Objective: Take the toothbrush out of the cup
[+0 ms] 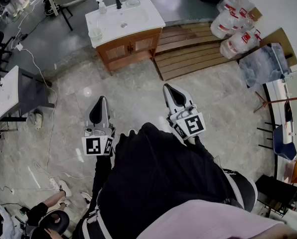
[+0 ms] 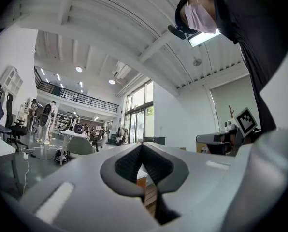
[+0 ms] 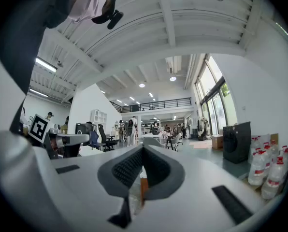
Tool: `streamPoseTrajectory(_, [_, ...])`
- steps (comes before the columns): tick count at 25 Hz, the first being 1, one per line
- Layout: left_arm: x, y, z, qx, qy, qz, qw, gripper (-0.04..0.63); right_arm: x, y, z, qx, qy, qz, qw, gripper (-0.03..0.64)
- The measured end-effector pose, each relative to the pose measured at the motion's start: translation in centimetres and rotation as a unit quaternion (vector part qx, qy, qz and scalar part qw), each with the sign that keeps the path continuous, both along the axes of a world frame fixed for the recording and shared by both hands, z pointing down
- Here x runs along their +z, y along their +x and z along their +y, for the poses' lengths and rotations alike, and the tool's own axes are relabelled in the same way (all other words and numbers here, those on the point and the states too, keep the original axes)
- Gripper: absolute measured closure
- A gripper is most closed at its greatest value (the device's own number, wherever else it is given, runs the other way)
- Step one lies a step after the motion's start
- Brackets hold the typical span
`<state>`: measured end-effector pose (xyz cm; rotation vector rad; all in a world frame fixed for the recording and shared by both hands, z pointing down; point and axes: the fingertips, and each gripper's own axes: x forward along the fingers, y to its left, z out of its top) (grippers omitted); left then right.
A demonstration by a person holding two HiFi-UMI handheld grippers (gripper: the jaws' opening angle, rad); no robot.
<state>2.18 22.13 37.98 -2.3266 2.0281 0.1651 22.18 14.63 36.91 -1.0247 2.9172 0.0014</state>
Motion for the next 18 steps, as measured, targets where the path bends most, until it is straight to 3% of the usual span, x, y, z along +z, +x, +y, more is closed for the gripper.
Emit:
streamPoseTrajectory(4, [0.11, -0.04, -0.06, -0.002, 0.000, 0.000, 1.0000, 0.586, 0.77, 0.28, -0.21, 0.004, 0.005, 0.021, 1.000, 0.618])
streamPoseTrajectory(18, [0.03, 0.00, -0.07, -0.004, -0.002, -0.001, 1.0000, 0.586, 0.48, 0.13, -0.30, 0.003, -0.003, 0.011, 1.000, 0.617])
